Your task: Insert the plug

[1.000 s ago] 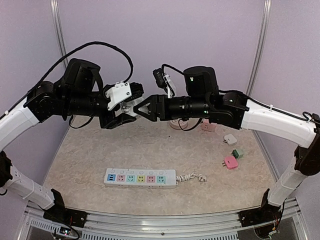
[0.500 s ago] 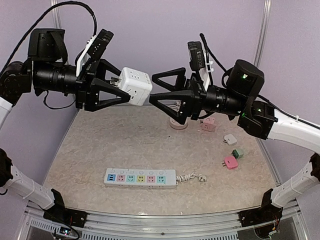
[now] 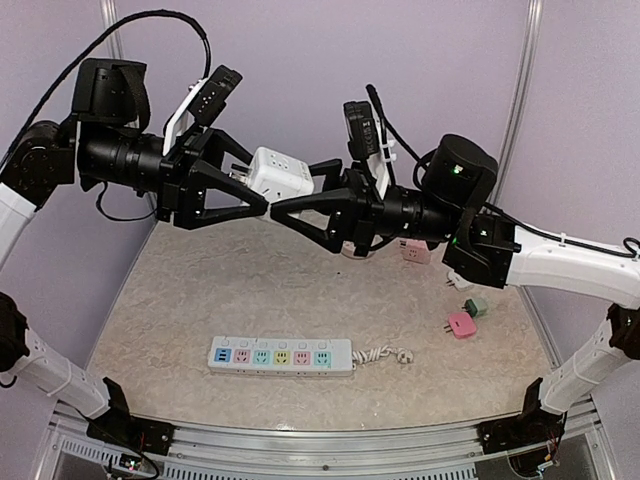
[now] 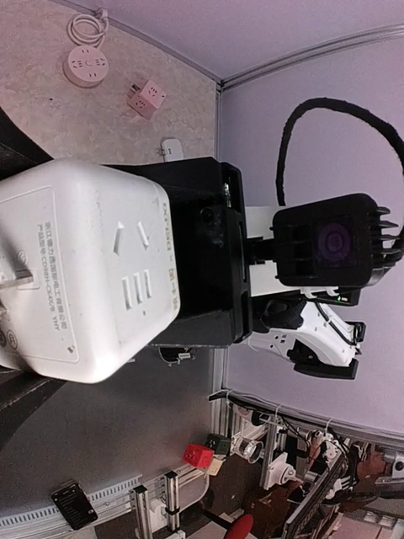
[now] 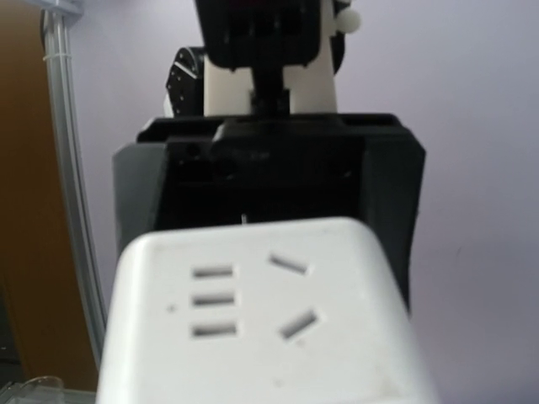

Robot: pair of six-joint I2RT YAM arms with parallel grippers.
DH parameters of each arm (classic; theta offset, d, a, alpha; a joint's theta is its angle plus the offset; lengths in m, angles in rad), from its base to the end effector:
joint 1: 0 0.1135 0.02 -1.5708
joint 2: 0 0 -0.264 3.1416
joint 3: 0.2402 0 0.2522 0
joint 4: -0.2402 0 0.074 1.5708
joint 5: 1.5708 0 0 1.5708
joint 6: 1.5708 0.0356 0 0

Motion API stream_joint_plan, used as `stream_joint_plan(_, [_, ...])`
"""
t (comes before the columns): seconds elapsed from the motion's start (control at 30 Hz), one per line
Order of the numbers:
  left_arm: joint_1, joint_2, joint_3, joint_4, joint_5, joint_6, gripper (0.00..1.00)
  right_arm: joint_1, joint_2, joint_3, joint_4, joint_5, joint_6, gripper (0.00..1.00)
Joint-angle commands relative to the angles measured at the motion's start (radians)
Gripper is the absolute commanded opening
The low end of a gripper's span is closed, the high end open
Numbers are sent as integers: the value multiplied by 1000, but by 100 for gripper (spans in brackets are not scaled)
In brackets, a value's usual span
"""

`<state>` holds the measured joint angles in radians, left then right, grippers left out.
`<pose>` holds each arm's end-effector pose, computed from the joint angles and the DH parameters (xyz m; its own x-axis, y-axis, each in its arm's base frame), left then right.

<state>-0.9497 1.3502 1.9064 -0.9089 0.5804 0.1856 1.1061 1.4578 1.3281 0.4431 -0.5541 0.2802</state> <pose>0.1214 -0.2033 0.5155 -0.0168 0.2887 -0.9573 0.9998 0.0151 -0.0130 0.1357 0.3124 0.4358 -0.1395 0.2465 -0.9590 -0.9843 -0.1400 0.1072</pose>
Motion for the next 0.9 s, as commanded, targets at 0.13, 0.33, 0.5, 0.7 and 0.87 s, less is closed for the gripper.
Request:
stream_joint_plan(0.13, [-4,-26,2,-74,-152,243,95,9,-43,26,-152,128,50,0])
stream_joint_plan(0.33, [-70,-76,-10,-85,-565,717,99,8,6,201,-644,464,242,0])
stream_joint_plan(0.5, [-151,-83,-49,-60,-732,973,99,8,32,232,-708,461,350,0])
stream_joint_plan(0.7, [-193,-81,-172,34,-783,1128,99,17,76,300,-750,413,375,0])
stream_joint_plan(0.87, [-207,-55,-199,67,-804,1121,99,32,100,350,-791,391,366,0])
